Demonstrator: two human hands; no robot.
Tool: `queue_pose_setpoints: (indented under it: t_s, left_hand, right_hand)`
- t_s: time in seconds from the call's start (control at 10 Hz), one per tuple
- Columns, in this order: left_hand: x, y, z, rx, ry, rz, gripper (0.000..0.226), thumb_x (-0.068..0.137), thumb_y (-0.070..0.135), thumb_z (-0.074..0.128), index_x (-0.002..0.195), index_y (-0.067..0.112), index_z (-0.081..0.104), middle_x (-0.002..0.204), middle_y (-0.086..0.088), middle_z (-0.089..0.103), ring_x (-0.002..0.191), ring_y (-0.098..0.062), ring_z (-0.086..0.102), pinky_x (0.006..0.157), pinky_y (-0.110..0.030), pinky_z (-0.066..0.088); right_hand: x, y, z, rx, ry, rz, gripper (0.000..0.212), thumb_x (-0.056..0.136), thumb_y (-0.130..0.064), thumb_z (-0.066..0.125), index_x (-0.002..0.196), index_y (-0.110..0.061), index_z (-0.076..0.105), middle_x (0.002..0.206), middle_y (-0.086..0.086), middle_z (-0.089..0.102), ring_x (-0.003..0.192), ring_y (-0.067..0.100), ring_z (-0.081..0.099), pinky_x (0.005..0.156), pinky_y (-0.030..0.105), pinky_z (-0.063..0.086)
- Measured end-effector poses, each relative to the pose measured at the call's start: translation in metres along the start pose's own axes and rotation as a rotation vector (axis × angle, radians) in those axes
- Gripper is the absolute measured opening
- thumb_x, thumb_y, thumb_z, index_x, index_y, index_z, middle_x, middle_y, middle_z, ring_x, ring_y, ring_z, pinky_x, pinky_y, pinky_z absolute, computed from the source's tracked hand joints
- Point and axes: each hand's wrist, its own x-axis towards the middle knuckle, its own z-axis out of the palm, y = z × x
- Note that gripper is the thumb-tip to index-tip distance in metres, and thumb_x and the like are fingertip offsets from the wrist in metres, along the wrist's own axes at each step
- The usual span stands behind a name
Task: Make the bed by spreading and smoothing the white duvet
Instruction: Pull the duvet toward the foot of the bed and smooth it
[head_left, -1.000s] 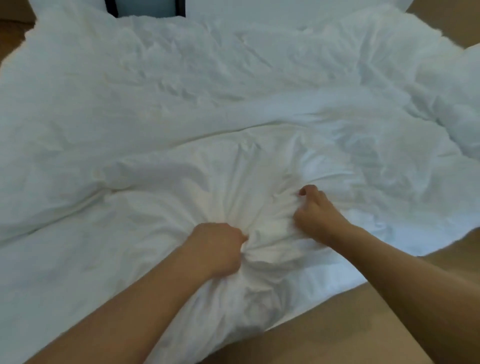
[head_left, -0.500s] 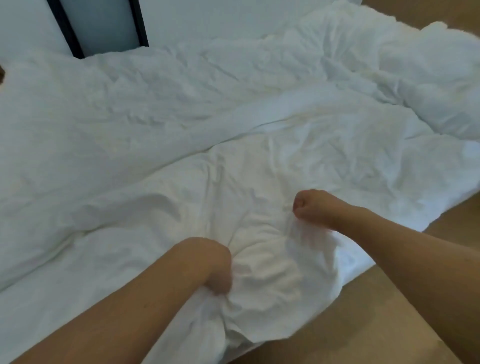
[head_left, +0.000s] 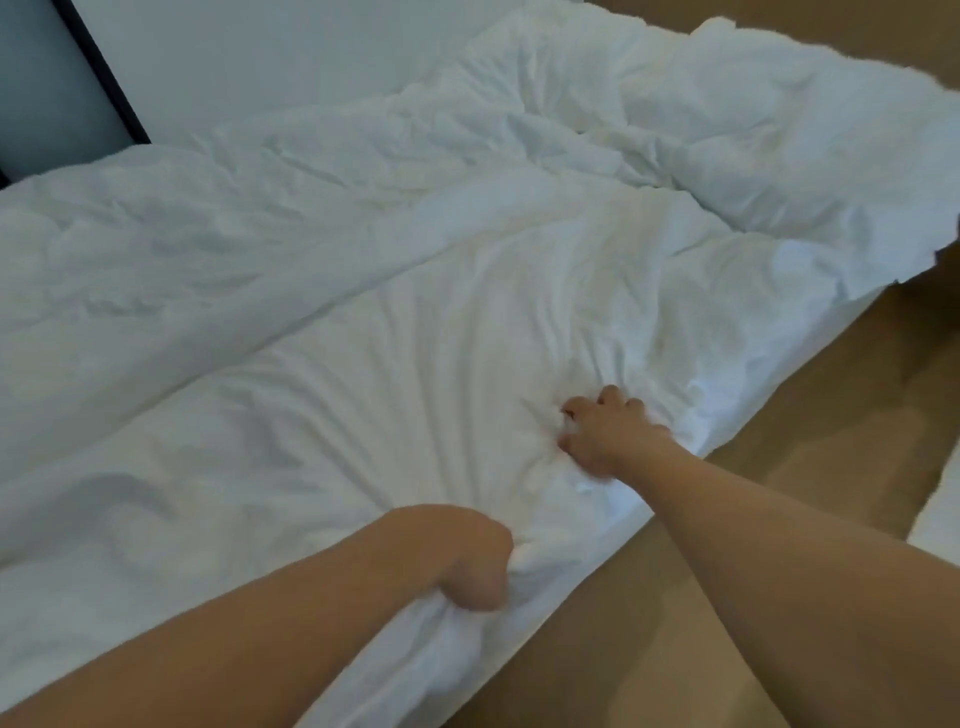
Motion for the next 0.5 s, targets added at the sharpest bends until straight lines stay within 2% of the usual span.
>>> queue_pose_setpoints:
  t_s: [0.1, 0.2, 0.3, 0.4, 0.5]
  left_hand:
    - [-0.021, 0.022, 0.002, -0.081, -0.334, 0.054, 0.018, 0.093, 0.010, 0.045, 0.107, 0.002, 0.053, 0.091, -0.010, 0.052, 0.090, -0.033, 0.057, 0.078, -0.039, 0.049]
    - [-0.020, 0.030, -0.027, -0.100, -0.487, -0.085, 0.015, 0.095, 0.014, 0.049, 0.108, 0.006, 0.049, 0.104, -0.013, 0.053, 0.083, -0.031, 0.062, 0.068, -0.037, 0.056]
    - [-0.003, 0.038, -0.074, -0.112, -0.007, -0.056, 0.020, 0.093, 0.024, 0.049, 0.101, 0.007, 0.056, 0.100, -0.007, 0.060, 0.078, -0.024, 0.061, 0.059, -0.025, 0.046]
    - [0.025, 0.062, -0.103, -0.257, 0.321, 0.021, 0.022, 0.093, 0.023, 0.046, 0.108, 0.011, 0.056, 0.106, -0.004, 0.060, 0.085, -0.019, 0.055, 0.065, -0.028, 0.041]
    - [0.063, 0.099, -0.109, -0.185, 0.277, 0.110, 0.029, 0.095, 0.028, 0.047, 0.119, 0.013, 0.054, 0.112, -0.004, 0.059, 0.087, -0.019, 0.053, 0.063, -0.027, 0.038]
  right_hand:
    - [-0.011, 0.021, -0.008, 0.141, -0.016, -0.011, 0.047, 0.092, -0.037, 0.043, 0.139, -0.039, 0.040, 0.136, 0.002, 0.037, 0.127, 0.031, 0.039, 0.107, 0.054, 0.033]
    - [-0.016, 0.050, -0.025, 0.173, -0.003, 0.078, 0.055, 0.092, -0.027, 0.040, 0.145, -0.033, 0.032, 0.145, 0.005, 0.031, 0.133, 0.033, 0.033, 0.108, 0.054, 0.033]
    - [-0.017, 0.071, -0.047, 0.156, 0.025, 0.200, 0.057, 0.090, -0.020, 0.036, 0.146, -0.022, 0.029, 0.145, 0.009, 0.027, 0.134, 0.035, 0.029, 0.109, 0.052, 0.030]
    - [-0.005, 0.088, -0.062, 0.357, 0.031, 0.319, 0.052, 0.091, -0.012, 0.039, 0.141, -0.005, 0.030, 0.141, 0.020, 0.033, 0.124, 0.039, 0.041, 0.104, 0.043, 0.039]
    - [0.018, 0.111, -0.068, 0.651, 0.038, 0.421, 0.049, 0.097, -0.010, 0.040, 0.143, 0.004, 0.028, 0.144, 0.025, 0.036, 0.131, 0.040, 0.040, 0.107, 0.045, 0.037]
